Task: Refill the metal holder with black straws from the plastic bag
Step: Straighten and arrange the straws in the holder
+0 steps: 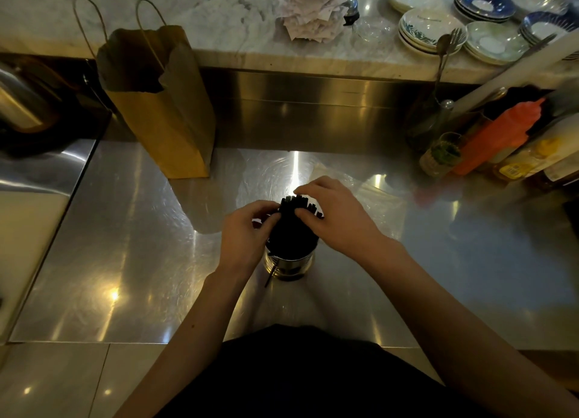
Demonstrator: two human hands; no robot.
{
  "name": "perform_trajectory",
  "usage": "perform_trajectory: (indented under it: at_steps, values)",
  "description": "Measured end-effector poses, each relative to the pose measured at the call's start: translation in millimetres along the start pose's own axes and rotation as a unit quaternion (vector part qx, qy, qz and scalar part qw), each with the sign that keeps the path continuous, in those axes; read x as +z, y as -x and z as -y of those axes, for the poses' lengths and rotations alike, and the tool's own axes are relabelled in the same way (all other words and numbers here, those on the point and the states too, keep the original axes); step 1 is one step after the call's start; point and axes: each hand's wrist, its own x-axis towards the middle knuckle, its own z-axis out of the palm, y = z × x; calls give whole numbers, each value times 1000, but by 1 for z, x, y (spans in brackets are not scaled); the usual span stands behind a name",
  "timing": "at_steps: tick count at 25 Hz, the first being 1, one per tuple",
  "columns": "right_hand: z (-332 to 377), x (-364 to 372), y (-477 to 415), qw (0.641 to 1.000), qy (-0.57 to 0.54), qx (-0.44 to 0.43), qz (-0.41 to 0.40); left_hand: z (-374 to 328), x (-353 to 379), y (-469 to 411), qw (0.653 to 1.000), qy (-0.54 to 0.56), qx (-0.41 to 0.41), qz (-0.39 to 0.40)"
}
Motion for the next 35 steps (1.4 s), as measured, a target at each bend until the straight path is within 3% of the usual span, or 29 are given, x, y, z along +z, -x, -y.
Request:
perform_trajectory:
  at_steps: [8,26,35]
  values:
    - [-3,4,-13,999,41,5,22,1,5,-6,999,-31,19,23]
    - [-9,8,-7,999,-27,16,15,3,9,-7,996,-48,71,33]
    - [-2,-18,-4,992,-101,15,-75,-39,-35,-18,999,11,37,-14]
